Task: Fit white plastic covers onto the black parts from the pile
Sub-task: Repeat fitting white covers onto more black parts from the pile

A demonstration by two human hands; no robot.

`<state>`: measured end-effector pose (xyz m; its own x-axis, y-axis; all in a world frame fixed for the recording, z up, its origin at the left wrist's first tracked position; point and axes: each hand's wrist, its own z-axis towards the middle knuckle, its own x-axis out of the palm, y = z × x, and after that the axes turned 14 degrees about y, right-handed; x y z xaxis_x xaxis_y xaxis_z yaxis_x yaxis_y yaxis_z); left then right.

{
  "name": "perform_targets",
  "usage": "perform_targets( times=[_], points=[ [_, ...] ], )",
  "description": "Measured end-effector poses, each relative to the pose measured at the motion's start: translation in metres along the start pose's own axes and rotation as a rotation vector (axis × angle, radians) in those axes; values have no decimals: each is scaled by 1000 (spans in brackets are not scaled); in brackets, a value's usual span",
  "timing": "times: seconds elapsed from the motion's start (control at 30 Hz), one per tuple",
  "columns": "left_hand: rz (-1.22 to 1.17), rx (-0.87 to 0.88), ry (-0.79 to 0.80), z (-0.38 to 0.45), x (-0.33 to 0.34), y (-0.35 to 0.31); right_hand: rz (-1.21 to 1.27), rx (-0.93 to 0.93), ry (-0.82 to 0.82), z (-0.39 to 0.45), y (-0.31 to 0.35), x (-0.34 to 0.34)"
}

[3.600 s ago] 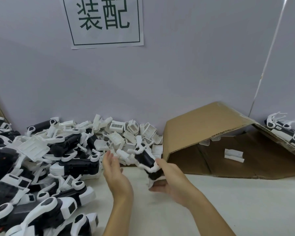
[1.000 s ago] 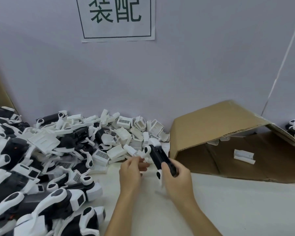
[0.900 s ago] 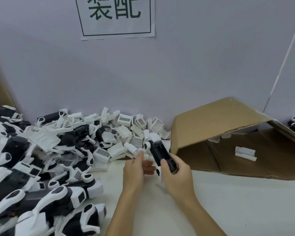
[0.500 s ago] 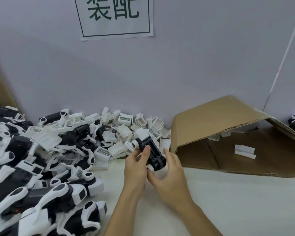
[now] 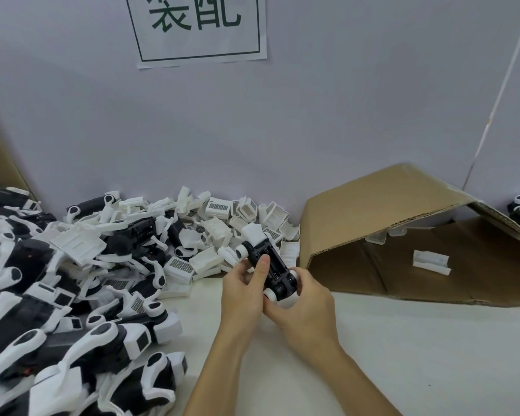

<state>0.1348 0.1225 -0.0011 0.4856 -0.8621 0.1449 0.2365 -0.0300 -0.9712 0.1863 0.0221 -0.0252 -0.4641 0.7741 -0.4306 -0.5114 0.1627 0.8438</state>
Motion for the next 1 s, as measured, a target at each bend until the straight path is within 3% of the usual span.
perform_targets(
  times=[0.3, 0.5, 0.77, 0.87, 1.0],
  points=[
    [39, 8, -18, -2, 1, 0, 5, 12, 34, 1, -2, -2],
    [26, 89, -4, -1, -1, -2, 24, 15, 201, 1, -1, 0],
    [448, 235, 152, -2, -5, 5, 292, -74, -20, 2, -1, -3],
    [598, 301, 233, -4, -2, 7, 366, -17, -86, 6, -3, -4],
    [759, 342, 220, -1, -3, 13, 338, 21, -179, 10, -6, -5]
  ],
)
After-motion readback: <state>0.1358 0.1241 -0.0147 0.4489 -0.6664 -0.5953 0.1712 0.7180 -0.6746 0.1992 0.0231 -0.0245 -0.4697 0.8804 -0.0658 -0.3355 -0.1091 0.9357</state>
